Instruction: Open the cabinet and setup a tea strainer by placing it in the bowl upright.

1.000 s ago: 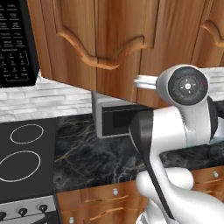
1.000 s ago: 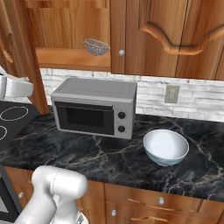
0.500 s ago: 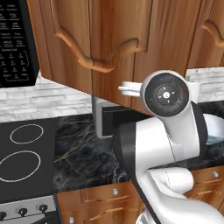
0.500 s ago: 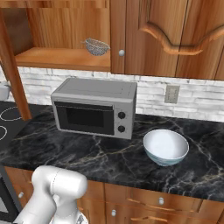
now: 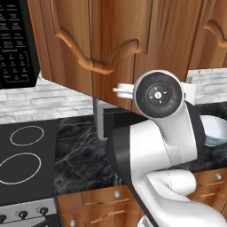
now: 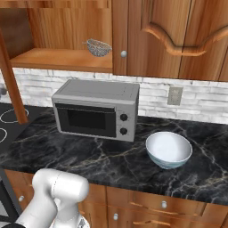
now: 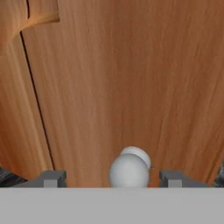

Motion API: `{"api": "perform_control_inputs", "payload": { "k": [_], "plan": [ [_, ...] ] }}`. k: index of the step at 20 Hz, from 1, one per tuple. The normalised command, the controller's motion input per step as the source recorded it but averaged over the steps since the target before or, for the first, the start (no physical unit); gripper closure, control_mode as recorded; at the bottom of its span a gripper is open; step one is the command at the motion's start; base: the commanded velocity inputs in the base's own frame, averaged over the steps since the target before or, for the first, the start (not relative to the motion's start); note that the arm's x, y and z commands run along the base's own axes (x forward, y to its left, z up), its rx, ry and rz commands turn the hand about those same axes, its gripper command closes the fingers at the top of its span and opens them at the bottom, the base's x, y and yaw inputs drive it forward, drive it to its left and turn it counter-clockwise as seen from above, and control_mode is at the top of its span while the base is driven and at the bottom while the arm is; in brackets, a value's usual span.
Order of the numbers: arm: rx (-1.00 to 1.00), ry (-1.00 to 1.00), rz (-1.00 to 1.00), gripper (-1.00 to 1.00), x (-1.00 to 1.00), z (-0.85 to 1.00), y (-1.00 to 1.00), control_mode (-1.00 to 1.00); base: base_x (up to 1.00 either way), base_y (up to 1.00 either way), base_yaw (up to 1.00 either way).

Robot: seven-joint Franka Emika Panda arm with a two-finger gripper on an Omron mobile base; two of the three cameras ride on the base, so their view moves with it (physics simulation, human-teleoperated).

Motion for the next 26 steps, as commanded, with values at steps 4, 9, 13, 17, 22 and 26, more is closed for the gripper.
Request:
{"api": "perform_control_inputs", "payload": {
  "k": [4,9,13,17,22,26],
  "plan": [
    [0.0,0.0,0.0,-1.0,-0.28,0.07,-0.03,-1.0,0.0,0.0,0.0],
    [0.05,-0.01,0.02,-1.0,-0.83,0.34,-0.43,-1.0,0.0,0.0,0.0],
    [0.3,0.0,0.05,-1.0,-0.46,0.27,-0.58,-1.0,0.0,0.0,0.0],
    [0.49,0.0,0.08,-1.0,-0.59,0.12,-0.61,-1.0,0.0,0.0,0.0],
    [0.65,0.08,0.11,-1.0,-0.08,0.08,-0.65,-1.0,0.0,0.0,0.0],
    [0.55,0.09,0.14,-1.0,0.12,0.0,-0.33,-1.0,0.0,0.0,0.0]
  ]
}}
